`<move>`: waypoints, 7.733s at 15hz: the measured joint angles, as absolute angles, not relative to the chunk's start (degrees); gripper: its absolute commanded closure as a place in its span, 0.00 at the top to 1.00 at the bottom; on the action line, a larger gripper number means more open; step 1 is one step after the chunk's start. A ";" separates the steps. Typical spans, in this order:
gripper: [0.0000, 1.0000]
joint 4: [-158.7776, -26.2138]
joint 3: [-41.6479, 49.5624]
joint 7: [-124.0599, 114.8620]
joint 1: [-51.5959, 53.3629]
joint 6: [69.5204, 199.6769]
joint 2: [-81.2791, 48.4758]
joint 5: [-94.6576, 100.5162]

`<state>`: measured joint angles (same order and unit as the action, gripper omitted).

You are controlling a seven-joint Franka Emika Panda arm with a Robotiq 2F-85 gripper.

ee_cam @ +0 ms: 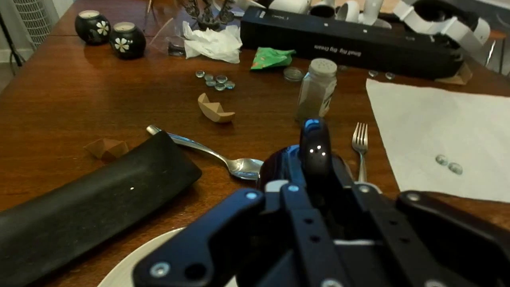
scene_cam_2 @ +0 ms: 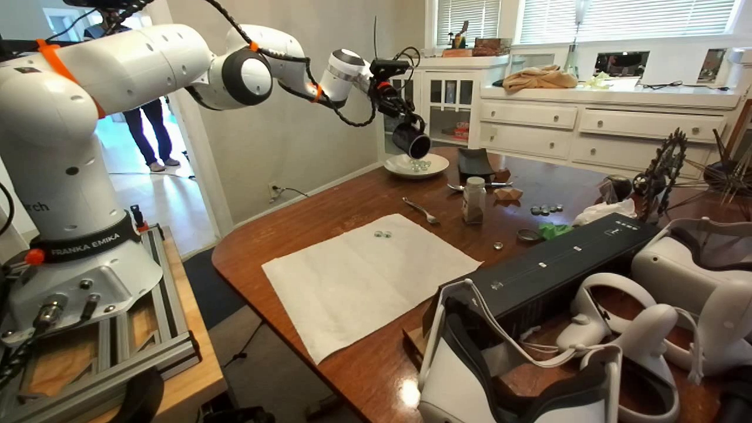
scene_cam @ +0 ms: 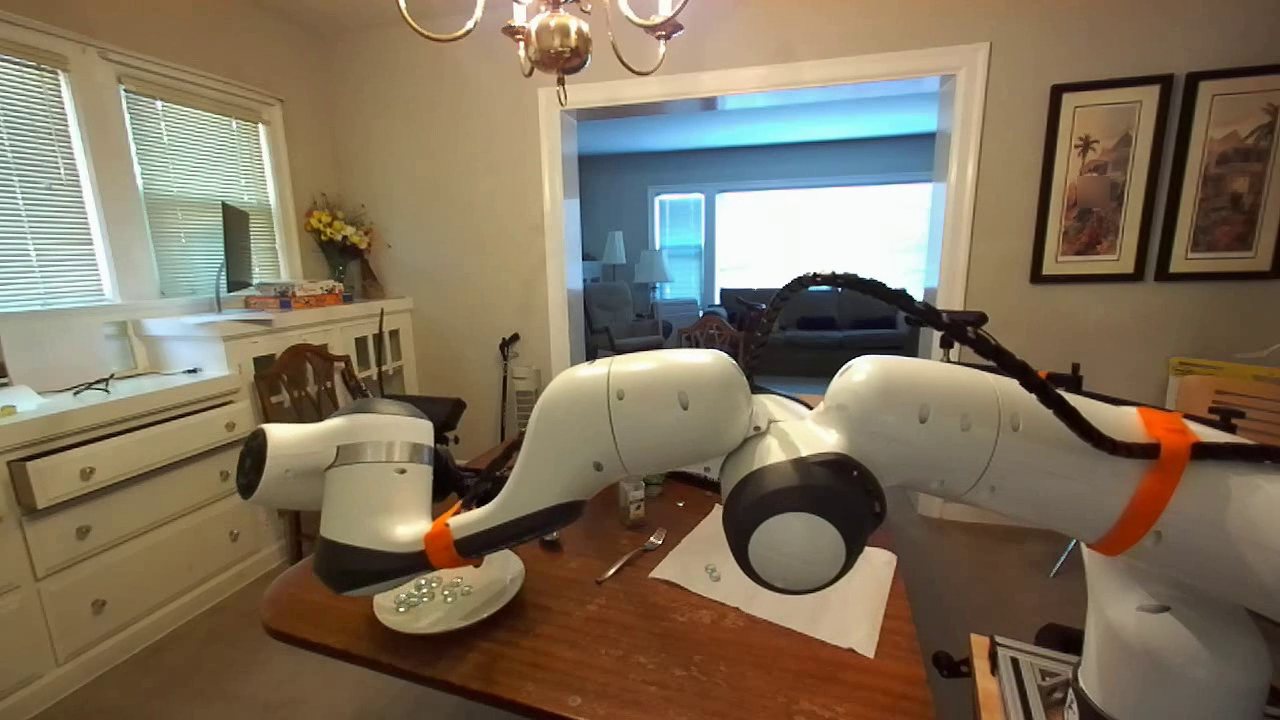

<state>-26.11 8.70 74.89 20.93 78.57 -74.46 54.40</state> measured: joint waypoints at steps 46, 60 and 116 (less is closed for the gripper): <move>0.05 -25.88 7.73 -20.82 4.31 69.30 -66.50 9.28; 0.20 -25.61 7.80 -53.88 -1.95 69.27 -65.70 4.52; 0.59 -25.94 13.29 -79.35 -3.12 92.57 -74.10 10.15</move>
<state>-25.94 13.29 -79.35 -3.12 92.57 -74.10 10.15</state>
